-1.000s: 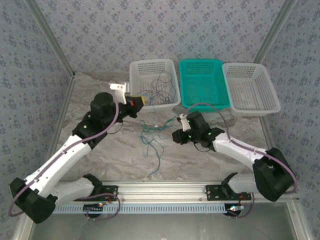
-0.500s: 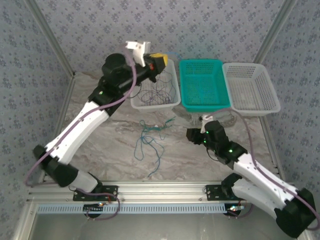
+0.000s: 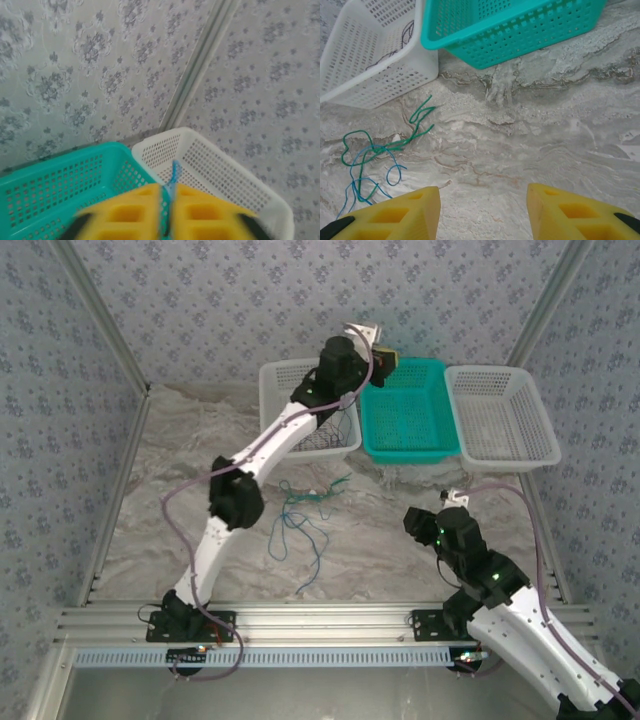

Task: Untangle the cables

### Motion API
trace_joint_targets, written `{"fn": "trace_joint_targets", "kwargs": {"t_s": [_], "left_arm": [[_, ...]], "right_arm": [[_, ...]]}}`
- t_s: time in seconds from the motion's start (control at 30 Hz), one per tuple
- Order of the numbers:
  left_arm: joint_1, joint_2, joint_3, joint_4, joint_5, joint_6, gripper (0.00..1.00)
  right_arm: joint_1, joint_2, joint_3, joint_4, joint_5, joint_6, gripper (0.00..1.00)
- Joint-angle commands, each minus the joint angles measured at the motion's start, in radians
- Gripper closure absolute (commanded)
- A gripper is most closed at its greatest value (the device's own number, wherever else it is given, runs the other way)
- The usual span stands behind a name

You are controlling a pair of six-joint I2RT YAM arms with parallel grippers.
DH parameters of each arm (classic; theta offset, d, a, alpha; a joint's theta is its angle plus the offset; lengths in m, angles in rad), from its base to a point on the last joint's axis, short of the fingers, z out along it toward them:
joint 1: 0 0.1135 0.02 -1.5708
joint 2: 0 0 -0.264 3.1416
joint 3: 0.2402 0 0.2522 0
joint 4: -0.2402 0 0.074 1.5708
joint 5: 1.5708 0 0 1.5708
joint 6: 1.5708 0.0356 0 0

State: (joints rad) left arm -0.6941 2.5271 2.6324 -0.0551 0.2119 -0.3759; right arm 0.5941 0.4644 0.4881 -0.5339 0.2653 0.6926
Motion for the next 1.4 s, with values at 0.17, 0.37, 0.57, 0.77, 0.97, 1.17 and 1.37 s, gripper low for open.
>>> {"fn": "trace_joint_targets", "kwargs": {"t_s": [0.17,0.37,0.57,0.77,0.97,1.17,1.37], "left_arm": [[0.021,0.187,0.546,-0.414,-0.081,-0.011,0.21],[0.021,0.021,0.549,-0.696,-0.006,0.175,0.11],[0.031,-0.236,0.368,-0.965,0.009,0.379,0.01],[0.044,-0.706,-0.270,-0.738,-0.019,0.414,0.01],[0.049,-1.057,-0.747,-0.574,-0.072,0.321,0.01],[0.049,-1.375,-1.208,-0.414,-0.175,0.160,0.00],[0.049,-1.563,-1.474,-0.390,-0.236,0.057,0.01]], "right_arm": [[0.003,0.007,0.076,-0.055,0.007,-0.029,0.45],[-0.003,0.181,0.141,0.024,-0.109,-0.160,0.42],[0.080,0.556,0.261,0.184,-0.310,-0.235,0.42],[0.132,0.883,0.327,0.382,-0.345,-0.129,0.42],[0.133,1.163,0.415,0.474,-0.426,-0.039,0.40],[0.142,1.283,0.436,0.521,-0.433,0.049,0.75],[0.140,1.185,0.440,0.462,-0.386,0.031,1.00]]}}
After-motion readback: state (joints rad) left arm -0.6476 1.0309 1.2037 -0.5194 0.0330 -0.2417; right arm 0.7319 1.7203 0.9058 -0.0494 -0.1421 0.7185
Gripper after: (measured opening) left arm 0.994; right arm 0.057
